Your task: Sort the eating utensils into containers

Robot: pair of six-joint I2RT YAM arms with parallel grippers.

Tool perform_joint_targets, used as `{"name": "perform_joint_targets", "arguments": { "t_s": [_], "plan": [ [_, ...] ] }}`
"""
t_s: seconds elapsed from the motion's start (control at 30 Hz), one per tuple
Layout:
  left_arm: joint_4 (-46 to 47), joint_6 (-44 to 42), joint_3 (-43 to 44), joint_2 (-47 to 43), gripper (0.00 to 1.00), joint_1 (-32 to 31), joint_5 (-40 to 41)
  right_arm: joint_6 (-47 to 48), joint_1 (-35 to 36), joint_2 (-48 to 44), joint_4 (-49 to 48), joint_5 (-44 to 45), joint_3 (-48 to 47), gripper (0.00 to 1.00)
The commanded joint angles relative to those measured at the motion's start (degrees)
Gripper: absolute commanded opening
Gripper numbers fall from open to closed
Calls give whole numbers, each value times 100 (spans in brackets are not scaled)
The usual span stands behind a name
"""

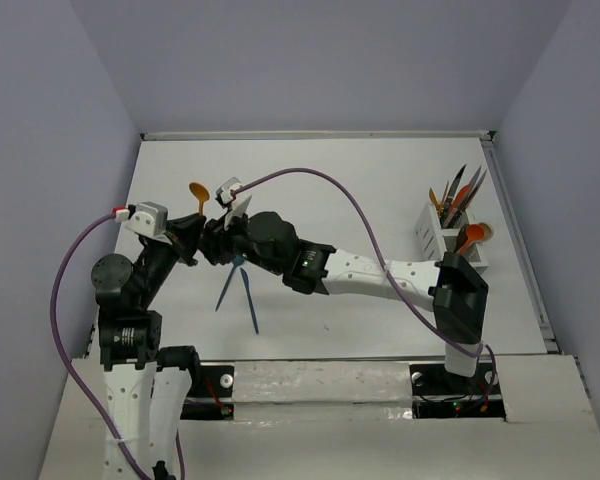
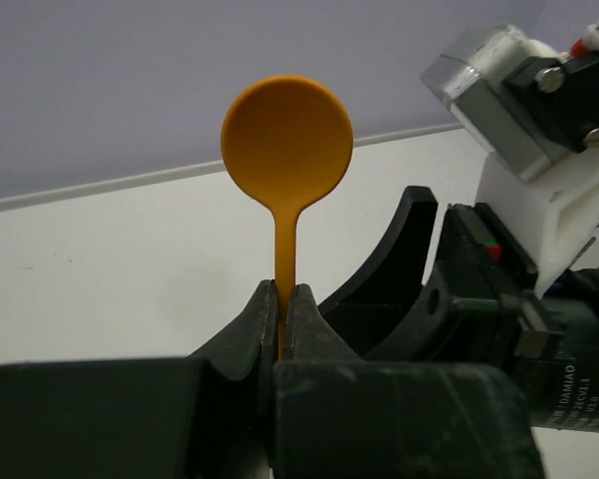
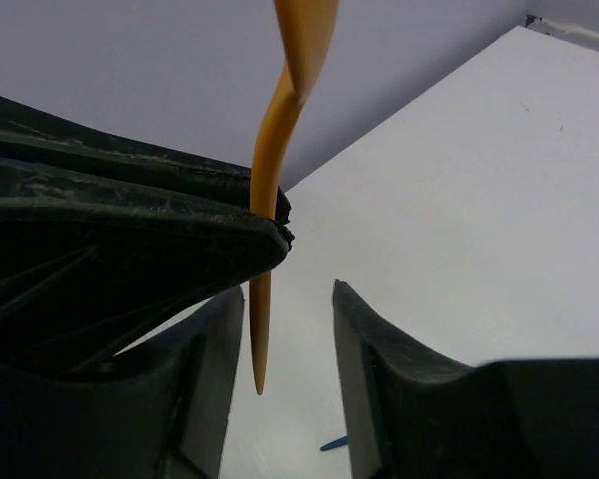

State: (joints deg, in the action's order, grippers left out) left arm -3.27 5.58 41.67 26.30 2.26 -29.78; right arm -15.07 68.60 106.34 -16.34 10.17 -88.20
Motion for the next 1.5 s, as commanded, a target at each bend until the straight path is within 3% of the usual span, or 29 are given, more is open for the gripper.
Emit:
{"name": "perform_joint_targets", "arguments": {
  "t_s": [0.0,0.03,0.13,0.17,0.23,0.27,0.3,0.33,0.37,0.4,0.6,0.8,0.93,1.07,1.23,1.47],
  "plan": [
    [283,74,-98,-126,0,37,-309,39,13,141,-308,195,-434,41],
    [283,83,-132,-143,0,46,-353,109,13,150,-309,248,-461,37],
    [413,83,-186,-161,0,81,-371,180,13,89,-317,424,-452,5],
    [423,92,-238,-178,0,90,-362,154,13,45,-317,528,-409,0],
    [432,74,-282,-205,0,116,-336,154,-39,-148,-344,565,-137,0],
    [441,48,-291,-222,10,117,-318,154,-39,-236,-370,686,-14,0],
    [458,39,-308,-222,27,125,-309,154,-92,-428,-379,775,274,0],
    [467,31,-317,-222,47,125,-300,145,-153,-430,-370,863,443,0],
    [467,22,-326,-214,81,134,-300,101,-249,-683,-353,1029,636,0],
    [467,30,-326,-213,97,143,-283,49,-320,-877,-326,1100,855,0],
    [450,-57,-396,-389,99,169,-98,-101,-1066,-3046,330,2257,3061,0],
    [415,-101,-414,-433,99,169,-72,-233,-2780,-5680,948,3970,5239,0],
    [397,-128,-414,-451,99,125,-142,-198,-3326,-6941,939,4913,5901,0],
    [379,-145,-432,-442,99,90,-203,38,-3975,-7251,869,4891,6122,0],
    [371,-163,-423,-486,99,81,-186,189,-5003,-6575,869,4222,6043,0],
    [353,-181,-432,-477,99,81,-212,-31,-5260,-5863,729,3931,6016,0]
  ]
}}
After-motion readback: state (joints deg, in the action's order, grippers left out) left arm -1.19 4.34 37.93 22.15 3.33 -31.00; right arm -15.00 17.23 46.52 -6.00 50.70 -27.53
